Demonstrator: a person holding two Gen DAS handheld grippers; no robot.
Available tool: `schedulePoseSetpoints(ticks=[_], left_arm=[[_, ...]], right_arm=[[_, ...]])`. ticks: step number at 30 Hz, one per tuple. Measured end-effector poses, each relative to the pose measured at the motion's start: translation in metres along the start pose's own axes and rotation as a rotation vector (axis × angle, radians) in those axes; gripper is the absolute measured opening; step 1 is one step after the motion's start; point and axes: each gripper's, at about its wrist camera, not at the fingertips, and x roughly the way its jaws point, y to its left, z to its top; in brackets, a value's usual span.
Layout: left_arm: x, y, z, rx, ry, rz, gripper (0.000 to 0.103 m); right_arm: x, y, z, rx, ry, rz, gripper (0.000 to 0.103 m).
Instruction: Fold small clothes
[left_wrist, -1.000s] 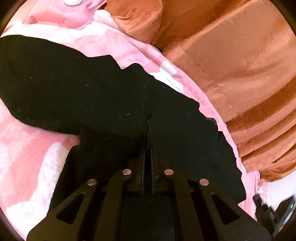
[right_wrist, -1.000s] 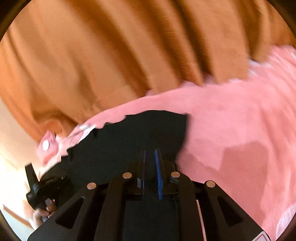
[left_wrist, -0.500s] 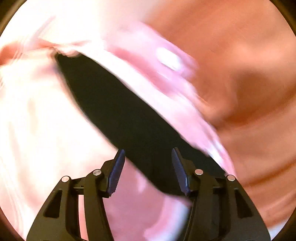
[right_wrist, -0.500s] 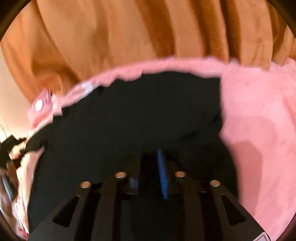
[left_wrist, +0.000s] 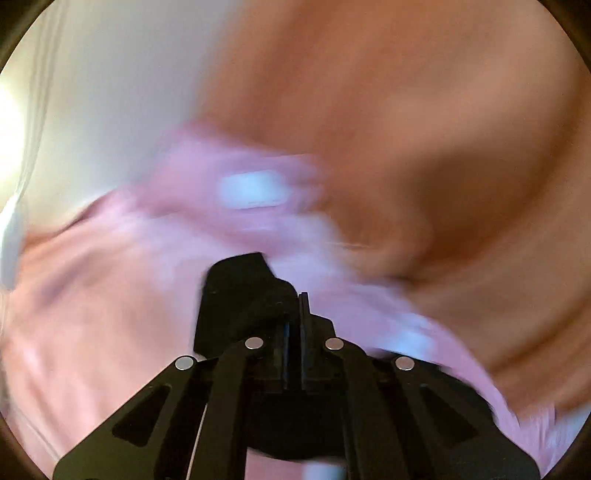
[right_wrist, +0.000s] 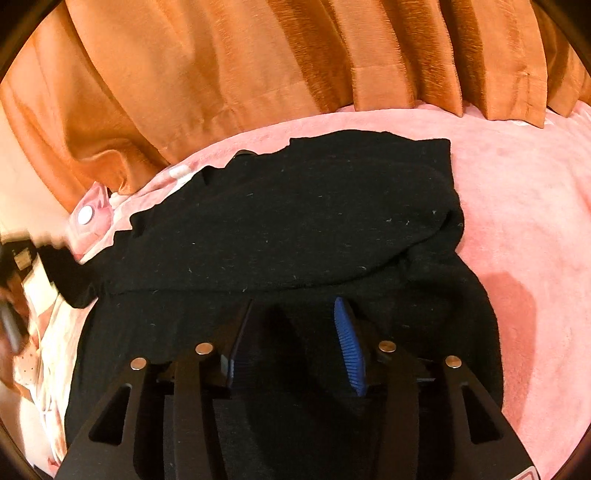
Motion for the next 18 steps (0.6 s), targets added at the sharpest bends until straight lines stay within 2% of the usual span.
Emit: schedulePoseSetpoints(ticks=[2, 4, 5, 7, 8, 10, 11, 13, 14, 16, 18], left_arm=[[-0.011, -0.083, -0.023, 0.131, 0.031, -0.16, 0.003], [-0.007, -0.149, -0.063, 0.238, 0.133, -0.291, 0.006], [-0.003, -0.173, -0.088, 0.277, 0.187, -0.329, 0.007], [0.014, -0.198, -0.145, 0.311, 0.285, -0.332, 0.021], [0.024, -0.199, -0.165, 0.297, 0.329, -0.311, 0.031], [0.036, -0.18, -0.197, 0.226, 0.41, -0.28, 0.031], [0.036, -0.166, -0.203, 0.185, 0.426, -0.266, 0.03], [0.031, -0.139, -0.193, 0.13, 0.417, -0.227, 0.029], [0.025, -0.127, -0.182, 0.123, 0.382, -0.204, 0.029], [0.016, -0.099, -0.161, 0.078, 0.31, -0.138, 0.038], [0.018, -0.069, -0.146, 0.01, 0.297, -0.09, 0.04]], right_arm=[[-0.001, -0.001, 0.0, 0.006, -0.001, 0.008, 0.043], [-0.001, -0.004, 0.001, 0.019, -0.003, 0.024, 0.043], [-0.001, -0.005, 0.001, 0.025, -0.004, 0.031, 0.043], [-0.001, -0.007, 0.001, 0.035, -0.004, 0.044, 0.043], [-0.001, -0.007, 0.001, 0.039, -0.004, 0.052, 0.044], [-0.001, -0.008, 0.001, 0.043, -0.004, 0.067, 0.047], [-0.001, -0.009, 0.001, 0.044, -0.004, 0.078, 0.049], [-0.001, -0.009, 0.001, 0.043, -0.004, 0.09, 0.051], [-0.001, -0.009, 0.001, 0.043, -0.005, 0.095, 0.052], [-0.003, -0.01, 0.002, 0.046, -0.011, 0.097, 0.052], [-0.01, -0.012, 0.003, 0.061, -0.046, 0.088, 0.054]])
